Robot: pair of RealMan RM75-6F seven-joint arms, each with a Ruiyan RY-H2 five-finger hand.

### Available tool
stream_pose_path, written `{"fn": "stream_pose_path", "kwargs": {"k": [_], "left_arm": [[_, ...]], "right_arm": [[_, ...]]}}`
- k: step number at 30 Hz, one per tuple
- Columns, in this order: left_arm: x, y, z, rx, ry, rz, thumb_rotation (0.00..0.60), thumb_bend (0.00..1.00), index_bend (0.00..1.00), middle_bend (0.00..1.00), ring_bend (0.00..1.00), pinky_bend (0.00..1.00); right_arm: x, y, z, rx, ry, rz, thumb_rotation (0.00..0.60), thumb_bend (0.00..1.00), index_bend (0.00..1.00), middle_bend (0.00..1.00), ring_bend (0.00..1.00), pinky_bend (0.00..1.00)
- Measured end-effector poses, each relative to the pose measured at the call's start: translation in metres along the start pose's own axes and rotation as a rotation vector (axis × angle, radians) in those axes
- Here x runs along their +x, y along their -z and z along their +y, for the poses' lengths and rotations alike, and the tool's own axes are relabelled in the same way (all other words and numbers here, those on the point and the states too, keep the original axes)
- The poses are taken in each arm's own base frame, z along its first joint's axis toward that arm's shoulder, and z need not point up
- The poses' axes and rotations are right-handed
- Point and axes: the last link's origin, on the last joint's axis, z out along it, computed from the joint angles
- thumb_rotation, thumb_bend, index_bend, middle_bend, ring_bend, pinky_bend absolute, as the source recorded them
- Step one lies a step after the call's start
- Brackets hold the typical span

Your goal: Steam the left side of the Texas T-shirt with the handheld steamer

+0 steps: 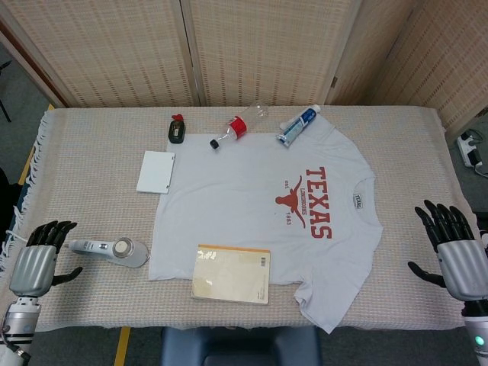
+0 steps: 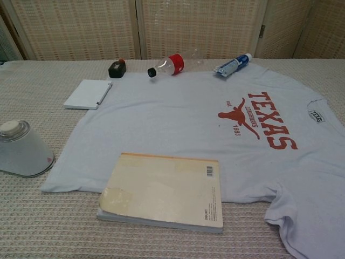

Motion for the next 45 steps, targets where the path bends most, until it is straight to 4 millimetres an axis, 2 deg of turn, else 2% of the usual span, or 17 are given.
{"fn": "stream_pose_path", "kwargs": {"k": [5,18,22,31,34,41,45], "left_arm": [[-0.011,-0.017,0.003,-0.011,-0.014,-0.027,0.6,0.19,0.22,0.22,0.15,0.18],[-0.042,-0.041,0.001,0.01,-0.075,-0.104,0.6,0.19,0.24,0.24,0.17,0.19],[-0.05,-0.05,-0.001,0.02,-0.085,-0.094,0.6,0.23,0.32,0.34,0.24,0.22],[-0.063,-0.068,0.0,0.021,-0.067,-0.066,0.6,0.33,0.45,0.48,0.36,0.29],[-0.066,-0.07,0.003,0.017,-0.04,-0.058,0.6,0.35,0.51,0.57,0.43,0.33],[-0.078,-0.077,0.014,-0.008,0.018,-0.055,0.6,0.36,0.63,0.67,0.54,0.41],[-0.084,-0.081,0.022,-0.042,0.039,-0.055,0.6,0.35,0.69,0.74,0.6,0.5]], "right_arm": [[0.003,0.001,0.001,-0.002,-0.001,-0.002,0.586,0.1,0.0,0.0,0.0,0.03],[0.002,0.002,-0.001,0.0,-0.012,-0.008,0.59,0.1,0.0,0.0,0.0,0.03],[0.001,0.002,-0.001,-0.002,-0.015,-0.009,0.585,0.1,0.0,0.0,0.0,0.03],[-0.002,0.004,-0.001,-0.013,-0.017,-0.017,0.587,0.1,0.0,0.0,0.0,0.03],[-0.004,0.004,-0.001,-0.017,-0.019,-0.025,0.586,0.1,0.0,0.0,0.0,0.03],[-0.01,0.004,-0.001,-0.023,-0.031,-0.053,0.586,0.1,0.0,0.0,0.0,0.03],[-0.017,0.005,-0.001,-0.028,-0.042,-0.09,0.586,0.1,0.0,0.0,0.0,0.03]]}}
